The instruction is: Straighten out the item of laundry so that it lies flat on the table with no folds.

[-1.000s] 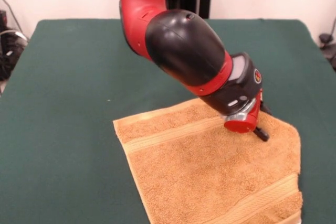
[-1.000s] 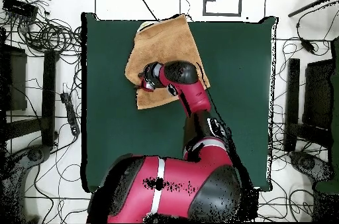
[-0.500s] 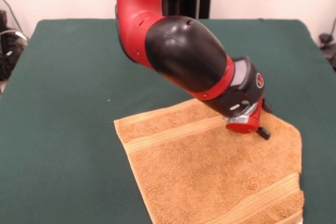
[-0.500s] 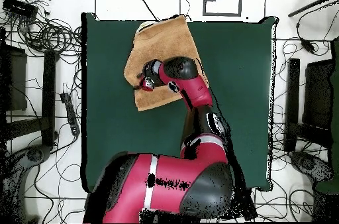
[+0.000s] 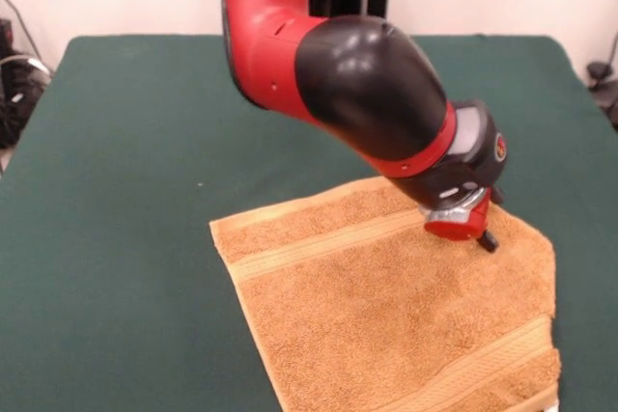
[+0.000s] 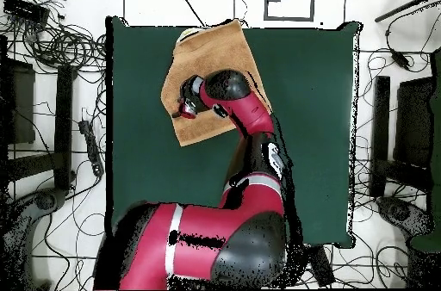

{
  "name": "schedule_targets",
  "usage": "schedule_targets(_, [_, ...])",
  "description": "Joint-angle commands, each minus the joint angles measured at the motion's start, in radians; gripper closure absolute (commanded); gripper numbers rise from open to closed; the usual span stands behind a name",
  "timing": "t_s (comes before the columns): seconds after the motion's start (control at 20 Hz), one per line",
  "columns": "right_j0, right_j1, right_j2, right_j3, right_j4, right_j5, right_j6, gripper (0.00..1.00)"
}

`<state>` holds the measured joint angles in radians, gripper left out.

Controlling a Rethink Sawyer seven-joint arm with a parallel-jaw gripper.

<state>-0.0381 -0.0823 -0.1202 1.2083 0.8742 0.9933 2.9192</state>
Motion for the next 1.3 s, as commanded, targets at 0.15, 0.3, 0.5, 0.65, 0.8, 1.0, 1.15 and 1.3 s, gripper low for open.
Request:
schedule_targets(0.15, [0.041, -0.041, -0.017, 0.073, -0.082, 0.159, 0.326, 0.0])
schedule_targets(0.3, [0.024, -0.062, -0.009, 0.07, -0.092, 0.217, 0.335, 0.0])
schedule_targets(0.5, [0.018, -0.103, -0.052, 0.028, -0.139, 0.303, 0.35, 0.0])
schedule_targets(0.65, [0.004, -0.117, -0.089, -0.003, -0.181, 0.308, 0.296, 0.0])
schedule_targets(0.8, [-0.005, -0.094, -0.142, -0.051, -0.246, 0.259, 0.218, 0.0])
schedule_targets(1.0, [-0.003, -0.035, -0.238, -0.133, -0.371, 0.117, 0.128, 0.0])
schedule_targets(1.15, [-0.01, -0.004, -0.265, -0.168, -0.424, 0.007, 0.115, 0.0])
schedule_targets(1.3, [-0.026, 0.01, -0.27, -0.185, -0.459, -0.089, 0.111, 0.0])
